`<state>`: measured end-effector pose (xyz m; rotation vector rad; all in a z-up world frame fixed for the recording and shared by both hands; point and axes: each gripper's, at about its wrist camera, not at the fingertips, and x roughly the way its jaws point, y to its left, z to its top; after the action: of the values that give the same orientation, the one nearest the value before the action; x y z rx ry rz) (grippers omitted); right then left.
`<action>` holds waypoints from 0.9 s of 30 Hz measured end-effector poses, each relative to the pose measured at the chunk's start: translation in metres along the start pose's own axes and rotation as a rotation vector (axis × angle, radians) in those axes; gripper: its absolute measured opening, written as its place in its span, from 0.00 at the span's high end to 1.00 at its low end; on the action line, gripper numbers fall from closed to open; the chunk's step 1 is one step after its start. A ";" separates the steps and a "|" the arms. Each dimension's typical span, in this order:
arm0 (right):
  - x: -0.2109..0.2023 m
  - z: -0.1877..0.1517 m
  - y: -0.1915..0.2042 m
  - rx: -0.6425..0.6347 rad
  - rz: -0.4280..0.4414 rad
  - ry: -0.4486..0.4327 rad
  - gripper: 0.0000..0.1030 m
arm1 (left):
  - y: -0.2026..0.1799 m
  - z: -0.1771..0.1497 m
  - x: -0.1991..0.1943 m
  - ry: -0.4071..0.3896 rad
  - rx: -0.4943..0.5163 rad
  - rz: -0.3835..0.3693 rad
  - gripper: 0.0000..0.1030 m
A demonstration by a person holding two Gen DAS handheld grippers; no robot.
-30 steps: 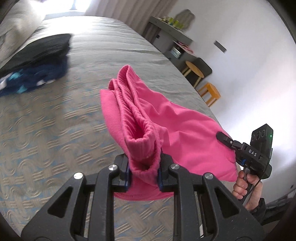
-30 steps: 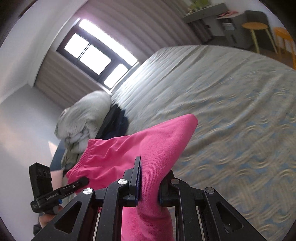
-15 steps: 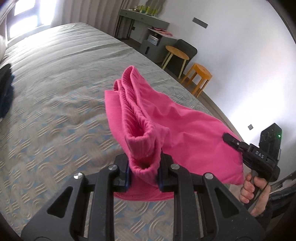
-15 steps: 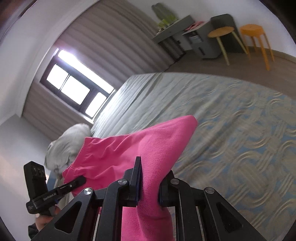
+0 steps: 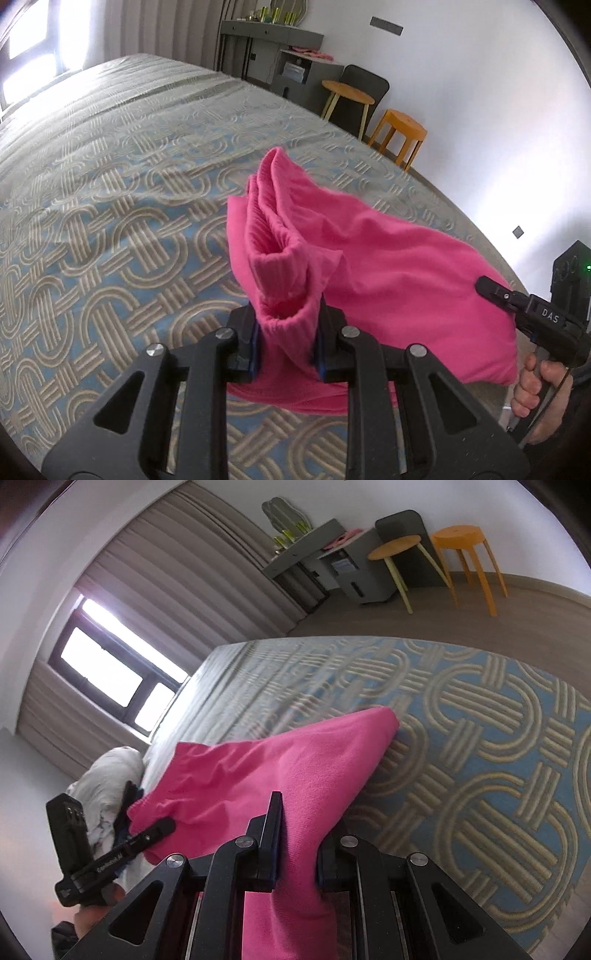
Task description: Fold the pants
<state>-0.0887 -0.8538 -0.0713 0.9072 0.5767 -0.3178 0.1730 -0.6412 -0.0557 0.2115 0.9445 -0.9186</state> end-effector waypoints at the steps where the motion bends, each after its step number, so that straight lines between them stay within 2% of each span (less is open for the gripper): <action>1: 0.001 -0.003 -0.002 0.001 -0.012 0.001 0.87 | 0.003 -0.002 0.002 0.014 -0.005 0.001 0.73; 2: 0.001 -0.006 -0.002 0.006 -0.022 0.005 0.87 | 0.004 -0.003 0.007 0.038 -0.015 0.005 0.67; 4: 0.001 -0.013 -0.006 0.024 -0.063 0.011 0.76 | 0.014 -0.010 0.012 0.085 -0.041 0.031 0.59; 7: 0.002 -0.011 -0.005 0.014 -0.076 -0.004 0.71 | 0.025 -0.016 0.000 0.058 -0.038 0.061 0.44; 9: -0.004 -0.011 -0.002 0.008 -0.114 -0.002 0.66 | 0.031 -0.016 -0.012 0.033 -0.032 0.063 0.42; 11: -0.009 -0.007 0.000 -0.005 -0.183 -0.014 0.56 | 0.033 -0.013 -0.026 0.015 -0.029 0.066 0.39; 12: -0.015 -0.004 0.001 -0.003 -0.238 -0.031 0.46 | 0.031 -0.011 -0.034 -0.009 -0.025 0.076 0.39; 13: -0.020 -0.003 0.004 0.006 -0.268 -0.045 0.41 | 0.028 -0.007 -0.044 -0.042 -0.019 0.097 0.41; 14: -0.030 -0.002 0.006 0.026 -0.299 -0.075 0.41 | 0.024 -0.004 -0.054 -0.083 -0.013 0.119 0.43; 16: -0.044 0.002 0.010 0.040 -0.292 -0.131 0.41 | 0.012 0.008 -0.072 -0.152 0.013 0.097 0.43; 17: -0.049 0.005 0.019 0.020 -0.269 -0.150 0.43 | 0.005 0.014 -0.077 -0.168 0.028 0.089 0.44; 18: -0.051 0.006 0.026 0.001 -0.256 -0.155 0.56 | -0.005 0.019 -0.082 -0.195 0.050 0.092 0.46; 19: -0.051 0.007 0.032 -0.018 -0.248 -0.158 0.78 | -0.012 0.022 -0.084 -0.210 0.067 0.097 0.56; 20: -0.049 0.008 0.043 -0.044 -0.242 -0.164 0.88 | -0.022 0.025 -0.082 -0.217 0.093 0.101 0.67; 21: -0.045 0.010 0.051 -0.070 -0.242 -0.167 0.91 | -0.029 0.029 -0.077 -0.213 0.113 0.105 0.72; 23: -0.033 0.011 0.067 -0.120 -0.259 -0.184 0.92 | -0.044 0.034 -0.057 -0.194 0.157 0.116 0.89; 25: -0.015 0.011 0.071 -0.116 -0.268 -0.179 0.92 | -0.051 0.034 -0.027 -0.153 0.172 0.134 0.92; 27: 0.001 0.008 0.069 -0.098 -0.281 -0.166 0.92 | -0.047 0.030 0.004 -0.103 0.140 0.153 0.92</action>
<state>-0.0520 -0.8200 -0.0237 0.6977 0.5617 -0.6077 0.1567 -0.6879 -0.0303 0.3479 0.7587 -0.8470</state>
